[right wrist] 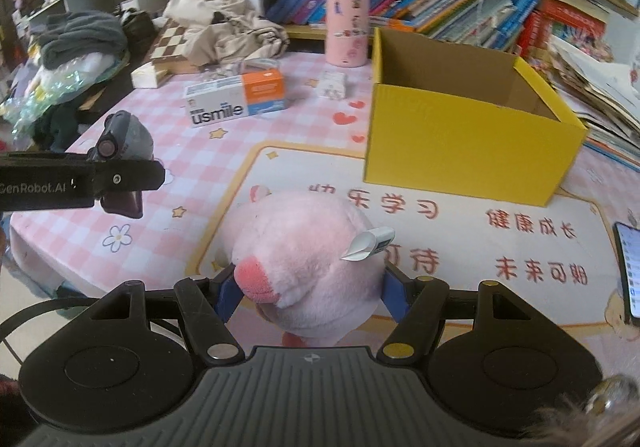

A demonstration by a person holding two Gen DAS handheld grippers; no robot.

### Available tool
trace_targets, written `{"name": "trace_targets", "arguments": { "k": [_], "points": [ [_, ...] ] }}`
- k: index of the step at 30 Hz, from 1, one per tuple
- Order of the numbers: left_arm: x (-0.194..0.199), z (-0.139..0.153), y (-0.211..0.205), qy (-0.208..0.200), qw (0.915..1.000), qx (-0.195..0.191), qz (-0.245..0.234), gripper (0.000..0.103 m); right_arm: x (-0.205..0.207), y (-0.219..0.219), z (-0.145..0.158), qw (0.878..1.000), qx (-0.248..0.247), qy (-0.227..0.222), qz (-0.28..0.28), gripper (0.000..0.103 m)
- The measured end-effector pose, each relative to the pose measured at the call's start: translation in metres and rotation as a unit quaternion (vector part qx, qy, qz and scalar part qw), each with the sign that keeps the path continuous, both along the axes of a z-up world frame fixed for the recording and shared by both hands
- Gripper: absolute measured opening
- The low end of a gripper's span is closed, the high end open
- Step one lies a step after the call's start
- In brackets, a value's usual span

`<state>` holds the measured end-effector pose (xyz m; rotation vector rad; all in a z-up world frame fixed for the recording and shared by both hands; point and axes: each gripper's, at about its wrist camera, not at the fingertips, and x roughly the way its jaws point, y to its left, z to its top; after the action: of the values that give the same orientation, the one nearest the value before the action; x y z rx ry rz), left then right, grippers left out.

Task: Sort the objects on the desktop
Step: 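Carry the pig in the right tool and car in the left tool to the yellow box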

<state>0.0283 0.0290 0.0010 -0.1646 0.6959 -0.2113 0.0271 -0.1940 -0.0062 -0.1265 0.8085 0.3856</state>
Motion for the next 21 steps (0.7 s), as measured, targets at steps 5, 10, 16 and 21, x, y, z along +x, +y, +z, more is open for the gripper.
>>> {"name": "trace_targets", "arguments": {
  "k": [5, 10, 16, 21],
  "points": [
    [-0.001, 0.001, -0.009, -0.001, 0.9998, 0.003, -0.017, 0.052, -0.003, -0.016, 0.001, 1.0, 0.009, 0.006, -0.029, 0.067],
    [-0.004, 0.002, -0.016, -0.001, 0.9996, 0.004, -0.028, 0.052, -0.007, -0.026, 0.003, 0.999, 0.016, 0.009, -0.05, 0.067],
    [-0.004, 0.004, -0.022, -0.005, 0.9993, 0.003, -0.037, 0.052, -0.012, -0.031, 0.005, 0.998, 0.012, 0.005, -0.056, 0.067],
    [-0.001, 0.005, -0.034, -0.009, 0.9984, 0.003, -0.057, 0.052, -0.016, -0.043, 0.008, 0.997, 0.011, -0.001, -0.077, 0.067]
  ]
}}
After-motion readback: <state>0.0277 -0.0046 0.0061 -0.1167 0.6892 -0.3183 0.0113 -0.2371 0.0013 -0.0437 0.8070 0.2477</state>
